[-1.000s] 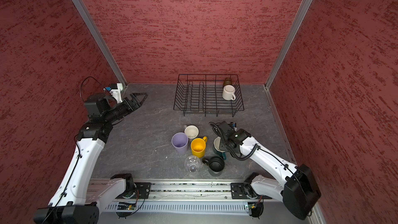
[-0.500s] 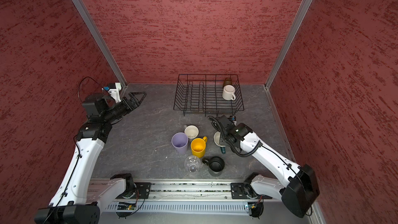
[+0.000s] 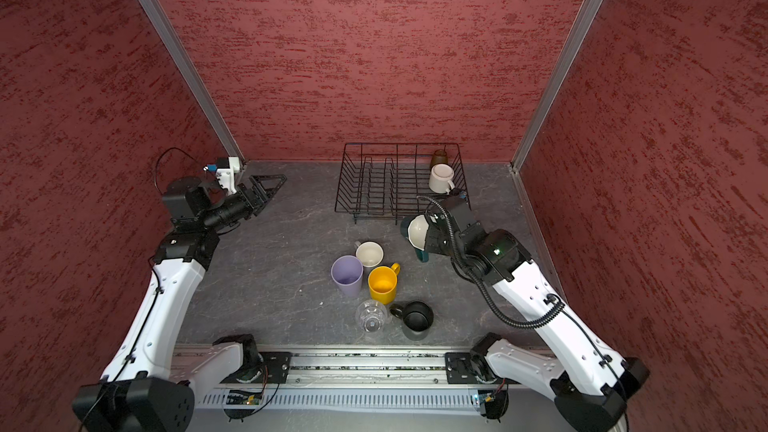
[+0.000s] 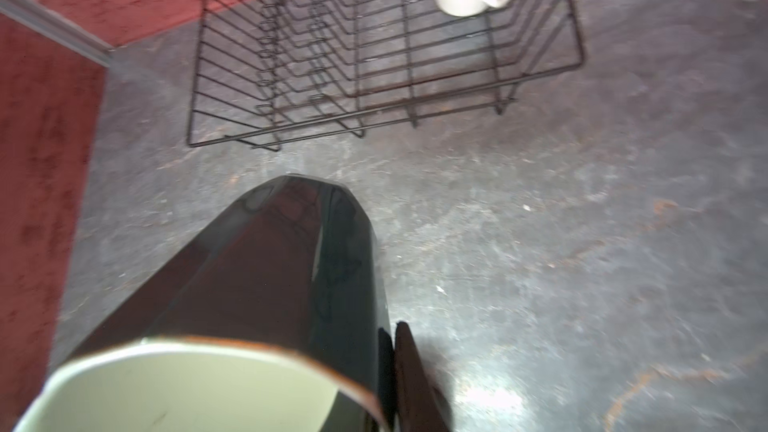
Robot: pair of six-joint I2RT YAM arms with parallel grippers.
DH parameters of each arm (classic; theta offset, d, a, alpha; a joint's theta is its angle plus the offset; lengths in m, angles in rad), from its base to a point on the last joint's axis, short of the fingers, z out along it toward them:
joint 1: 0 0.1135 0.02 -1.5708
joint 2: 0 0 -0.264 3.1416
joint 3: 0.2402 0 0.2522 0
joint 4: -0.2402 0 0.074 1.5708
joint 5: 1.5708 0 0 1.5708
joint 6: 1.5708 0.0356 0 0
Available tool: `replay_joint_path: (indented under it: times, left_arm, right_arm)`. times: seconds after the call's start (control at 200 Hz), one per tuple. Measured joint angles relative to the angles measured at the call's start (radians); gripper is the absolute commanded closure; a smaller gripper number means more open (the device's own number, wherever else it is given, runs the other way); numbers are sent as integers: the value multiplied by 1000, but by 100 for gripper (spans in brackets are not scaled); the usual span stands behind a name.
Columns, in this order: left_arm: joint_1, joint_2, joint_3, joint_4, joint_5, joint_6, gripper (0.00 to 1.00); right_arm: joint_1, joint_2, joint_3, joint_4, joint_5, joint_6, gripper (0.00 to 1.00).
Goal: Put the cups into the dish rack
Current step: 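Carry the green mug toward the left gripper while the left reaches toward it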
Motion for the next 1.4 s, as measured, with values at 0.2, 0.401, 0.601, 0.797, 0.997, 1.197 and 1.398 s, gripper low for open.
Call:
replay_joint_path:
  times: [0.2,0.401,0.601,0.797,0.997,1.197,1.398]
  left_arm:
    - [-8,45,-89,241,148,-88,7]
    - [-70,53,-166,496,203,-105,0]
    - [-231,-11,-250,603,121,127,0]
    - [-287,13,-345,836,95,315,2]
    - [-317,143,-359,1039,111,379,2]
    - [-349,227,-355,1244,207,388,1]
    - [-383,307,-322,1379,284,335,1]
  right_arm:
    - [-19,97,15,150,-184,-29,100]
    - [-94,127,18,288,-384,-35,100]
    - [-204,132,12,422,-571,-16,100]
    - [-261,137,-31,528,-711,10,100]
    - [-262,179,-37,572,-831,16,100]
    - [-262,190,-37,595,-909,16,100]
    - [-262,200,-51,642,-966,19,100]
